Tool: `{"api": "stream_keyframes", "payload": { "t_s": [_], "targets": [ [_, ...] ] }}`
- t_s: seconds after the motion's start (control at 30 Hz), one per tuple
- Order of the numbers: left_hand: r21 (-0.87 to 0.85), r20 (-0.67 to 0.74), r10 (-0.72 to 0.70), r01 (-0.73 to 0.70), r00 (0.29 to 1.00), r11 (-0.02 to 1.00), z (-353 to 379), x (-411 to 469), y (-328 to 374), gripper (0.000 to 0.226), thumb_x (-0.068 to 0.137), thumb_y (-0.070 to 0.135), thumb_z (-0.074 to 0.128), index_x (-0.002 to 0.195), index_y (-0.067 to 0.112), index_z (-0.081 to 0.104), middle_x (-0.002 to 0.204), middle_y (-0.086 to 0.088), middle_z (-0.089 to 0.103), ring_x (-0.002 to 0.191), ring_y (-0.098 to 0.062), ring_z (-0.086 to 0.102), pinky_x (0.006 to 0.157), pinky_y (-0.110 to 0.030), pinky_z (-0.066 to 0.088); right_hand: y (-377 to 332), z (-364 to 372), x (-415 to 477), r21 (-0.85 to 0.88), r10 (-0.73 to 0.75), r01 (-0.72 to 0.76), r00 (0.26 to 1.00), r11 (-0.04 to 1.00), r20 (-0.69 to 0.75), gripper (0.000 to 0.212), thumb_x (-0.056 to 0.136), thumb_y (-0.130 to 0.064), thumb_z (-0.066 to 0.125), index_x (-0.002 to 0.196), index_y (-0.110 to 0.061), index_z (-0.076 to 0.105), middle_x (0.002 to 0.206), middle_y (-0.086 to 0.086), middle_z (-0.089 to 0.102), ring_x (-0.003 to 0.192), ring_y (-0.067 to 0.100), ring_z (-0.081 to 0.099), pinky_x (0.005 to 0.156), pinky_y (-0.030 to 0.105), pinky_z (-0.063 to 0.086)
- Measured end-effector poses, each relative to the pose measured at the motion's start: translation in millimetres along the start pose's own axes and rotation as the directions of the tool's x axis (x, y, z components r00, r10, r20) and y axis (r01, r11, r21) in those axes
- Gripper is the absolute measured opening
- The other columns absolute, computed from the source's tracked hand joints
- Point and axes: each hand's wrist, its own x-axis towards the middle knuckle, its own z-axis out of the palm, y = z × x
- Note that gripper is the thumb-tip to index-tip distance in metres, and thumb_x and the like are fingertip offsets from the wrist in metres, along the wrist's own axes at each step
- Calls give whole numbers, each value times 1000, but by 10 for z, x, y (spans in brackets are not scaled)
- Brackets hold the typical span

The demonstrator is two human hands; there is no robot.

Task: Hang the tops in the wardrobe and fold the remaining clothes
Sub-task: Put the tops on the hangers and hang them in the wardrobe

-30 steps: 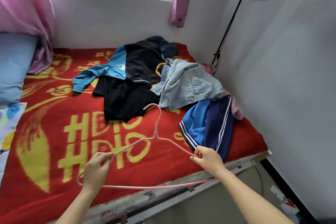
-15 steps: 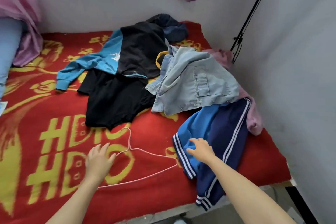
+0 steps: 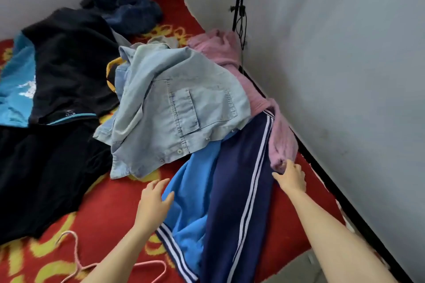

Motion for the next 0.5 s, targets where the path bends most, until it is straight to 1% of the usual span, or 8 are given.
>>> {"api": "stream_keyframes", "payload": {
  "t_s": [0.07, 0.13, 0.2, 0.27, 0.37, 0.43, 0.5],
  "targets": [
    [12, 9, 8, -8, 1000, 1000, 87, 121, 67, 41, 91, 18, 59, 131, 12, 52, 133, -10, 48, 125, -25, 38, 103, -31, 29, 26, 74, 185, -25, -21, 21, 1000, 999, 14, 63, 83, -30, 69, 136, -14, 38, 140, 14, 39, 126, 35, 39, 94, 44, 40],
    [26, 8, 0, 0, 1000, 1000, 136, 208, 84, 40, 90, 18, 58, 130, 12, 53, 131, -9, 49, 124, -24, 40, 102, -31, 30, -1, 146, 358, -49, -53, 54, 998, 997, 40, 74, 84, -31, 68, 144, -17, 27, 147, 11, 32, 132, 33, 34, 96, 44, 39],
    [29, 12, -9, 8, 1000, 1000, 155, 226, 60, 39, 91, 17, 58, 129, 12, 54, 130, -8, 50, 123, -23, 40, 102, -31, 31, -50, 195, 478, -44, -59, 61, 996, 997, 62, 77, 84, -29, 68, 146, -18, 24, 149, 10, 30, 133, 32, 34, 95, 44, 39],
    [32, 7, -12, 12, 1000, 999, 166, 205, 16, 39, 90, 17, 59, 128, 12, 54, 129, -7, 50, 123, -22, 40, 101, -30, 30, -79, 251, 574, -18, -36, 37, 998, 999, 47, 69, 86, -24, 66, 144, -18, 29, 147, 10, 36, 130, 33, 39, 94, 43, 40],
    [29, 1, -34, 34, 999, 999, 143, 134, -35, 39, 91, 17, 59, 129, 12, 54, 130, -8, 50, 123, -22, 40, 102, -29, 30, -96, 291, 563, 12, 15, -14, 996, 1000, -84, 42, 91, -12, 55, 132, -13, 48, 128, 17, 55, 114, 36, 53, 85, 39, 45],
    [25, 18, -57, 57, 998, 998, 108, 64, -54, 38, 92, 17, 56, 130, 12, 53, 131, -6, 49, 123, -21, 40, 100, -29, 31, -129, 268, 431, 108, 87, -73, 986, 991, -139, 38, 91, -7, 51, 128, -12, 53, 120, 21, 60, 108, 38, 56, 80, 36, 45],
    [20, 52, -55, 54, 997, 998, 97, -4, -28, 38, 93, 19, 55, 130, 13, 53, 130, -6, 51, 122, -20, 43, 98, -28, 33, -159, 234, 248, 201, 105, -68, 978, 977, -182, 40, 89, -4, 51, 128, -14, 56, 118, 21, 61, 107, 38, 55, 81, 35, 44]
  ]
}}
